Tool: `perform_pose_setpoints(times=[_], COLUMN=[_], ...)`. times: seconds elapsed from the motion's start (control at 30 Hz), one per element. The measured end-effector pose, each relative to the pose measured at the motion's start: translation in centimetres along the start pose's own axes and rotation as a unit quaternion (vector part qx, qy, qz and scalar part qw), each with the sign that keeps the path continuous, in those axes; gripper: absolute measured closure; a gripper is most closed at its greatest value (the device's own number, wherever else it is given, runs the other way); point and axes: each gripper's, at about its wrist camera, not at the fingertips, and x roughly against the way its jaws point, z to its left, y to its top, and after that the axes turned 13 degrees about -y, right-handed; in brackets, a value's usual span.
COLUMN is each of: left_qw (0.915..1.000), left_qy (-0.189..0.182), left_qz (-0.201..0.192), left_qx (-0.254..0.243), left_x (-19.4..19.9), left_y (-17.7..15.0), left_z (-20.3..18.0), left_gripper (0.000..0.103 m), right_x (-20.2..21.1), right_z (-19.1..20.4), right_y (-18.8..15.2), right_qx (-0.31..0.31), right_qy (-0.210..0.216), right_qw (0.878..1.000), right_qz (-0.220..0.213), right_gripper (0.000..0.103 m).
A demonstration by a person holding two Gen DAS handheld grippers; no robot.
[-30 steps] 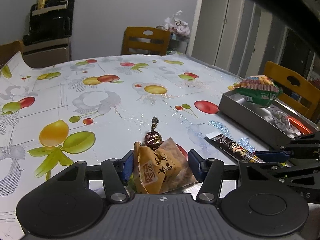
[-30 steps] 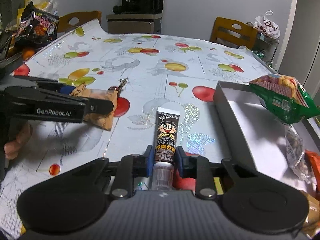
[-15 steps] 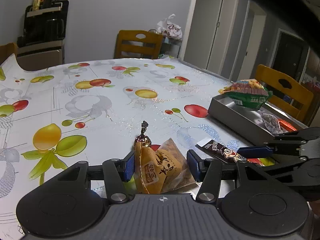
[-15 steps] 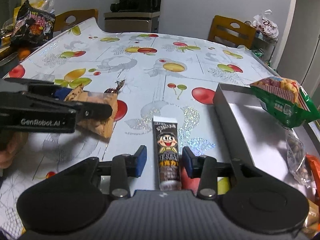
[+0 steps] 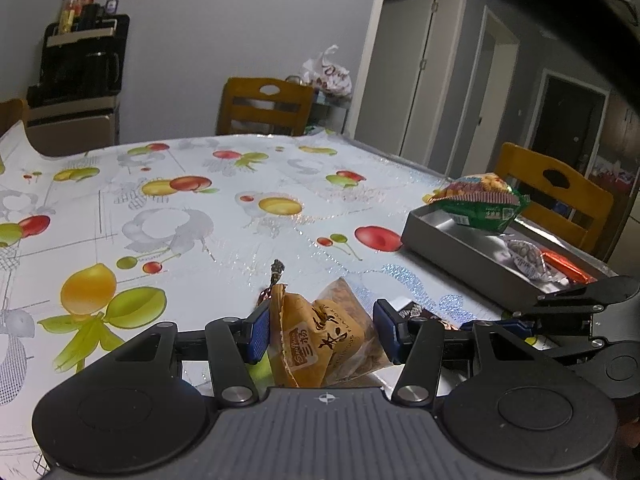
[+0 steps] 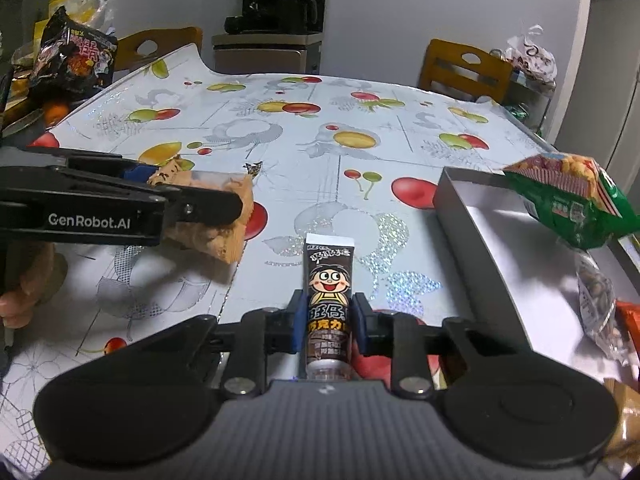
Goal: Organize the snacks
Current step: 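Carry the pastry bag and cartoon tube toward the white box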
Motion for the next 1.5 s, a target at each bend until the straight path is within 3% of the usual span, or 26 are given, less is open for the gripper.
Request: perform_pose_setpoints(times=[0.43,0.73,1.1,1.5], left_qw=[0.9987,0.9978,0.9977,0.9966], left_qy=[-0.015,0.026,0.013,-0.023], left_qz=[-0.029,-0.026,-0.043,-0.041], left_qx=[-0.039,-0.055,-0.051,-0.067], left_x=[0.6,1.3,2.4,0.4], left_y=[-0.5,0.4,2.1,4.1], left_z=[-1.4,-4.8,-7.9,-11.2], left_gripper=[0.050,0.050,0.050,0.050], right_x=[5.7,8.5,9.4,11.2], right_z=[-2.2,-5.2,-6.5,-10.8], right_y=[-1.2,-2.4,-2.9,-3.2], right_qx=[-0.009,-0.036,-0.043,-0.076], right_qy=[-0.011,0.009,0.043,0.029], right_qw=[0.999,0.998,0.996,0.992], right_qz=[-0.037,-0.051,-0.068,-0.100], right_gripper=[0.080,0.080,0.080,0.080])
